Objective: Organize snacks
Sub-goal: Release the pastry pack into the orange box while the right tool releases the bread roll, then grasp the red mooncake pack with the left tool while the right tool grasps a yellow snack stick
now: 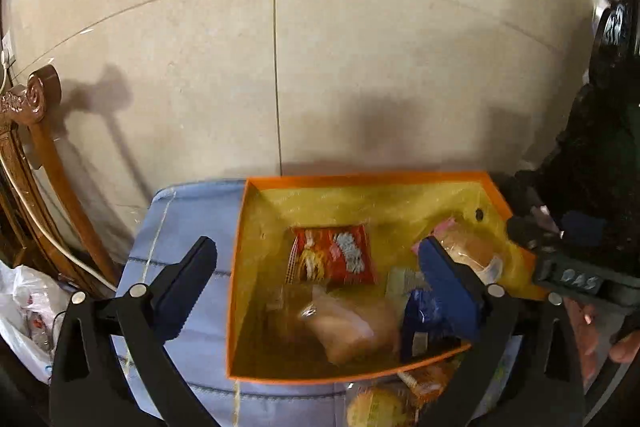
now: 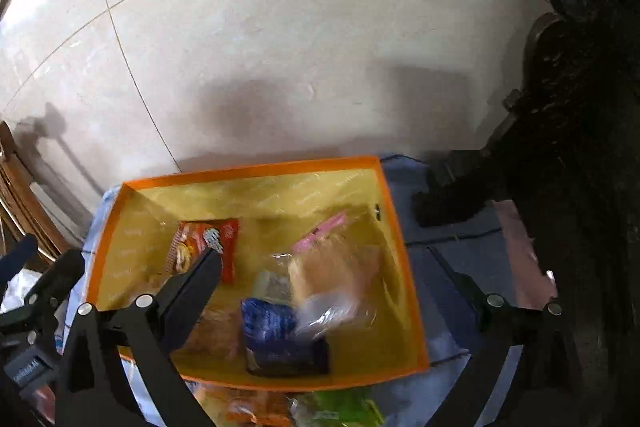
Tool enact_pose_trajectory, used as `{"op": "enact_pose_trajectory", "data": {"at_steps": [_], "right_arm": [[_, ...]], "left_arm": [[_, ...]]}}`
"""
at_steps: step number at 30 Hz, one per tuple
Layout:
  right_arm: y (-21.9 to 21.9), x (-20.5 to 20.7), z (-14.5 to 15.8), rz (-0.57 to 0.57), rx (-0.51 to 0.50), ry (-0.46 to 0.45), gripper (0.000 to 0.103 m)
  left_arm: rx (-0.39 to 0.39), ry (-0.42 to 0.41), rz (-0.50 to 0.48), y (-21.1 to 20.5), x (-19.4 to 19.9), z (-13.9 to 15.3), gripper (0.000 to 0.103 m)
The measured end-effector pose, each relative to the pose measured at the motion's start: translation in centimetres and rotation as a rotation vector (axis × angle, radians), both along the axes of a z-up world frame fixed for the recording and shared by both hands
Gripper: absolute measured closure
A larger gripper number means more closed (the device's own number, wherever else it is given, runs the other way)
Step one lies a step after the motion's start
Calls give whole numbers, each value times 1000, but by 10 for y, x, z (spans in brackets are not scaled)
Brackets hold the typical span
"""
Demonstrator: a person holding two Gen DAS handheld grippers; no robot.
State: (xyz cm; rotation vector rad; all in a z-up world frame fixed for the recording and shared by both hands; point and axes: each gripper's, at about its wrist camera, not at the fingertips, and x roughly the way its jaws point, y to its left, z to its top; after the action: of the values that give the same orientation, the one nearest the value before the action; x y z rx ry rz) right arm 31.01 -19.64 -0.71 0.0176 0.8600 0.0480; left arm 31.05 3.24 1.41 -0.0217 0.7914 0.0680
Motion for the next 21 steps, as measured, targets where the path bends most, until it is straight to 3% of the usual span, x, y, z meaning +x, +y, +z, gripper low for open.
{"op": "enact_pose_trajectory", "data": {"at_steps": [6, 10, 16, 19, 21], "right_arm": [[-10, -55, -2, 85, -8, 15, 4], [7, -97, -30, 208, -89, -11, 4], [37, -126, -82, 519, -227, 42, 4], [52, -136, -99, 720, -361, 40, 4], [58, -136, -105, 832, -382, 56, 6]], "left_arm": [[78, 45, -53, 22, -67, -9, 4], [86, 100, -56, 55, -128, -37, 4], [34, 187, -34, 91, -194, -88, 4], [-3, 215, -97, 97, -208, -111, 4], [22, 219, -180, 95, -211, -122, 4]]}}
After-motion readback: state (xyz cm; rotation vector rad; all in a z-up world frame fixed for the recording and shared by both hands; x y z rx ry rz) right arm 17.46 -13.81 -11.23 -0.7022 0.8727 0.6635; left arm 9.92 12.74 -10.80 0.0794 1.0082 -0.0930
